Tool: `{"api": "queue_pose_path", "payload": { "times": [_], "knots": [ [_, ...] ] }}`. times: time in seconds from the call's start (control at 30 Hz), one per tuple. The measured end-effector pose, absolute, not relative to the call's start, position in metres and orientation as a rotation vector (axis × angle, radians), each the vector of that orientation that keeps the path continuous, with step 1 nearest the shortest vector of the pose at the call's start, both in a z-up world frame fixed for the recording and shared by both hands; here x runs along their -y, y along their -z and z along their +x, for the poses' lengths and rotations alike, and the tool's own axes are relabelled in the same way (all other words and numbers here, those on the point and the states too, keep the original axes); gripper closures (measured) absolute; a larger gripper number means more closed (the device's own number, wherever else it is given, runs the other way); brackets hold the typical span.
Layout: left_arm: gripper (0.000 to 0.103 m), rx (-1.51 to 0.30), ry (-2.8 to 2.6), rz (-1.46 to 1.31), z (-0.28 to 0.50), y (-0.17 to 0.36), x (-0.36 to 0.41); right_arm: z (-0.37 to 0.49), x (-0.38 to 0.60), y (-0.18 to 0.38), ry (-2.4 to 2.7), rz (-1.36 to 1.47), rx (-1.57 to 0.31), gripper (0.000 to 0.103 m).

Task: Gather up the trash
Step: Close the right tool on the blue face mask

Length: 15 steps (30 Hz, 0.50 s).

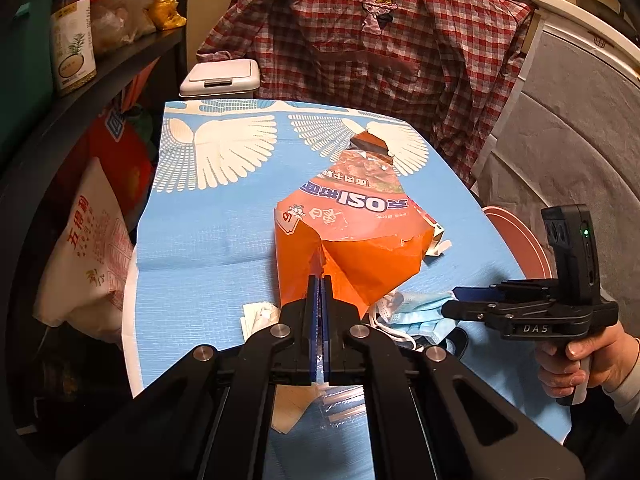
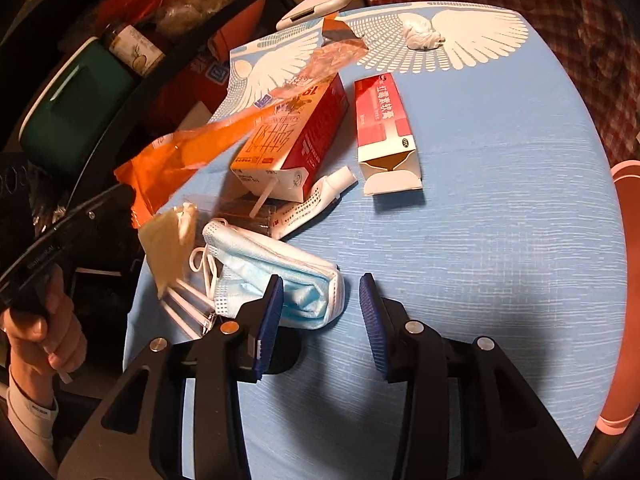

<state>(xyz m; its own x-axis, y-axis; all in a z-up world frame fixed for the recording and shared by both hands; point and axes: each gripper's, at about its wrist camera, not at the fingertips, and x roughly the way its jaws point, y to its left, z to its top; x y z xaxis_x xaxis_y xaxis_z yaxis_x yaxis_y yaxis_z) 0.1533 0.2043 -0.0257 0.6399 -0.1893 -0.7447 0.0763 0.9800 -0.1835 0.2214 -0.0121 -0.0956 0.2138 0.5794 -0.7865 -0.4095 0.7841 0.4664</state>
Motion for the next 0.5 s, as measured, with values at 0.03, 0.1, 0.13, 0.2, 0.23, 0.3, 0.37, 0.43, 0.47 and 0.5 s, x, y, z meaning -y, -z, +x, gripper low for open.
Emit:
{"api": "queue_pose_path", "payload": {
  "times": [0.03, 0.1, 0.13, 0.2, 0.23, 0.3, 0.37, 0.43, 0.47, 0.5],
  "knots": [
    [0.102, -0.863, 0.152, -0.141, 0.153, 0.026, -0.204, 0.22, 0.011, 0.095, -0.689, 0.163, -1.166, 0.08],
    [0.102, -0.86, 0.154, -0.139, 0.153, 0.025, -0.204, 0.218, 0.011, 0.09, -0.681, 0.141, -1.142, 0.088],
    [0.102, -0.859, 0.154, -0.136, 0.153, 0.025, -0.204, 0.217, 0.011, 0.087, -0.684, 0.137, -1.129, 0.089],
    [0.102, -0.857, 0.151, -0.131, 0.152, 0.024, -0.203, 0.215, 0.014, 0.082, -0.684, 0.132, -1.107, 0.092],
    [0.102, -0.855, 0.148, -0.13, 0.152, 0.024, -0.202, 0.215, 0.015, 0.079, -0.682, 0.128, -1.094, 0.092],
    [0.102, -0.85, 0.143, -0.134, 0.152, 0.022, -0.202, 0.213, 0.019, 0.072, -0.676, 0.126, -1.072, 0.093],
    [0.102, -0.84, 0.135, -0.14, 0.151, 0.018, -0.202, 0.212, 0.024, 0.064, -0.667, 0.127, -1.043, 0.093],
    [0.103, -0.831, 0.128, -0.144, 0.15, 0.015, -0.201, 0.211, 0.03, 0.058, -0.655, 0.129, -1.017, 0.093],
    [0.103, -0.824, 0.123, -0.145, 0.149, 0.013, -0.2, 0.21, 0.035, 0.054, -0.647, 0.135, -1.002, 0.094],
    [0.103, -0.818, 0.12, -0.146, 0.149, 0.012, -0.2, 0.209, 0.04, 0.05, -0.642, 0.139, -0.993, 0.094]
  ]
}}
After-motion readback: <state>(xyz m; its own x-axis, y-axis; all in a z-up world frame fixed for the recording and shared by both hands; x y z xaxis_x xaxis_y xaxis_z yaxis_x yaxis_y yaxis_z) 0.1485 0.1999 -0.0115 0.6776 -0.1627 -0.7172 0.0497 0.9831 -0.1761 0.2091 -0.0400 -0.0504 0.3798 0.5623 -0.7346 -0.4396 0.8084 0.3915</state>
